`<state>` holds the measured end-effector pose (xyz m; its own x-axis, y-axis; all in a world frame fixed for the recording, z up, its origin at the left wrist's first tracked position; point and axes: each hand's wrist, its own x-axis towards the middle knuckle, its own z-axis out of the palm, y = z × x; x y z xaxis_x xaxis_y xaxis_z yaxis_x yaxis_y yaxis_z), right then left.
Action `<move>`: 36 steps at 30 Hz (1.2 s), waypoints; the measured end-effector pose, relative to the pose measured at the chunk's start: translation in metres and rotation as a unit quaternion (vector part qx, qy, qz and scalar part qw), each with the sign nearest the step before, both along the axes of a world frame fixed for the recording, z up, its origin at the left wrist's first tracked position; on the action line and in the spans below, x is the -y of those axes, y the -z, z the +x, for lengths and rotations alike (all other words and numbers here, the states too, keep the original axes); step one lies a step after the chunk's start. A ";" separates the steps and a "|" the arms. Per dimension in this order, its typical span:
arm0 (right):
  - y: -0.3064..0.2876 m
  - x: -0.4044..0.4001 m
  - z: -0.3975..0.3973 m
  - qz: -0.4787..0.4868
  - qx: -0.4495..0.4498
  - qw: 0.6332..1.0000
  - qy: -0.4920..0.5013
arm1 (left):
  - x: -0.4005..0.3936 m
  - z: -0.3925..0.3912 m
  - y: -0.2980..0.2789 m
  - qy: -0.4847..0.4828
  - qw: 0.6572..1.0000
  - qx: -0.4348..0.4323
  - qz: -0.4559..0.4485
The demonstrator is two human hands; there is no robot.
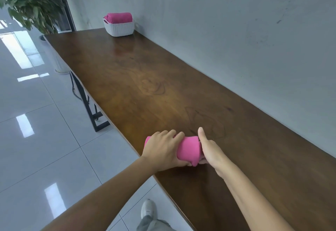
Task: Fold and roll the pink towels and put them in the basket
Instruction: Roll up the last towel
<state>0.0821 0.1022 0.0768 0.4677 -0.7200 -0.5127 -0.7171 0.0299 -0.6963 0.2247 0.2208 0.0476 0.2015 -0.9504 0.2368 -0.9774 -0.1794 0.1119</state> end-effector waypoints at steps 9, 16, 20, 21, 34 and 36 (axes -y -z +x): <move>-0.025 -0.006 0.041 0.068 0.236 0.969 0.003 | 0.006 0.057 -0.017 -0.128 0.937 -0.324 -0.038; -0.021 0.008 0.107 0.108 0.295 0.946 -0.081 | 0.011 0.127 -0.020 -0.160 0.715 -0.678 -0.059; -0.020 0.014 0.144 0.079 0.308 0.939 -0.128 | 0.015 0.156 -0.020 -0.171 0.633 -0.750 -0.082; -0.019 0.015 0.153 0.055 0.303 0.941 -0.138 | 0.017 0.163 -0.020 -0.186 0.630 -0.749 -0.090; -0.009 0.025 0.213 -0.122 0.342 0.932 0.013 | 0.043 0.208 -0.023 -0.282 0.766 -0.542 -0.202; -0.011 0.026 0.216 -0.097 0.357 0.925 0.084 | 0.044 0.204 -0.027 -0.272 0.793 -0.504 -0.208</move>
